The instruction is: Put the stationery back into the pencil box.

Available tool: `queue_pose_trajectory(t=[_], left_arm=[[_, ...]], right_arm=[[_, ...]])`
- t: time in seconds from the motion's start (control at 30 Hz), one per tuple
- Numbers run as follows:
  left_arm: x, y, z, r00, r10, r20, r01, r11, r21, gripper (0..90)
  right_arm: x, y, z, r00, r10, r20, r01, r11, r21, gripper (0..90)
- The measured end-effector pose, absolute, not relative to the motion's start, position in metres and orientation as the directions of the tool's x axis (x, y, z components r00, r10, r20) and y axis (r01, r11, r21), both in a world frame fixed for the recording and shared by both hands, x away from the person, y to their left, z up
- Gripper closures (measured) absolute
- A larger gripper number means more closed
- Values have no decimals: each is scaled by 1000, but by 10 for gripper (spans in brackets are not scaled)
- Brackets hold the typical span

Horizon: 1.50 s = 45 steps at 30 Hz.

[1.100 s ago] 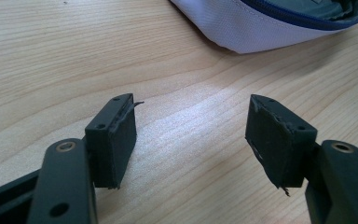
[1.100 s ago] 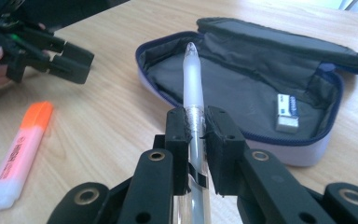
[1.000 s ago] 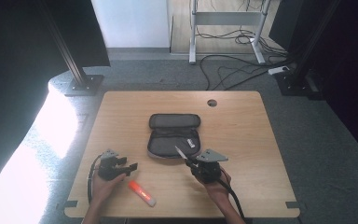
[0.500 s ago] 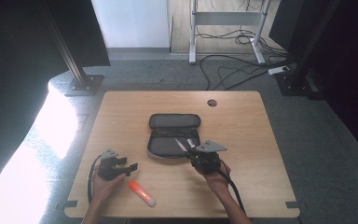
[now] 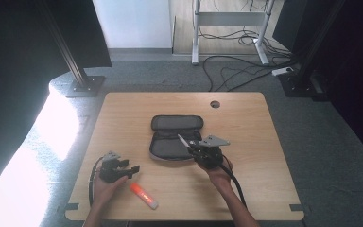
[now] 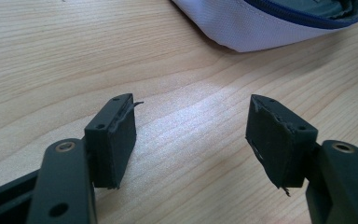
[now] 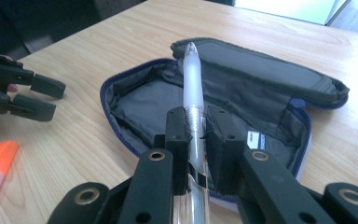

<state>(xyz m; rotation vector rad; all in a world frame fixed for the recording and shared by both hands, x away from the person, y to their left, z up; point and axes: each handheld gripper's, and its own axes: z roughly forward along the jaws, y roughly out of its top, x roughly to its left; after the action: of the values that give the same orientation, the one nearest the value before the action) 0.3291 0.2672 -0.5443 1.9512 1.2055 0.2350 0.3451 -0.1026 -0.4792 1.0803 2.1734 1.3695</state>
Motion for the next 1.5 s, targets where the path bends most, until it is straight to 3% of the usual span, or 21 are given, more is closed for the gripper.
queue_pose_trajectory(t=[1.5], left_arm=[[330, 268, -545, 525, 814, -247, 666, -213, 714, 336]], right_arm=[[390, -68, -488, -683, 727, 61, 402, 305, 863, 781]])
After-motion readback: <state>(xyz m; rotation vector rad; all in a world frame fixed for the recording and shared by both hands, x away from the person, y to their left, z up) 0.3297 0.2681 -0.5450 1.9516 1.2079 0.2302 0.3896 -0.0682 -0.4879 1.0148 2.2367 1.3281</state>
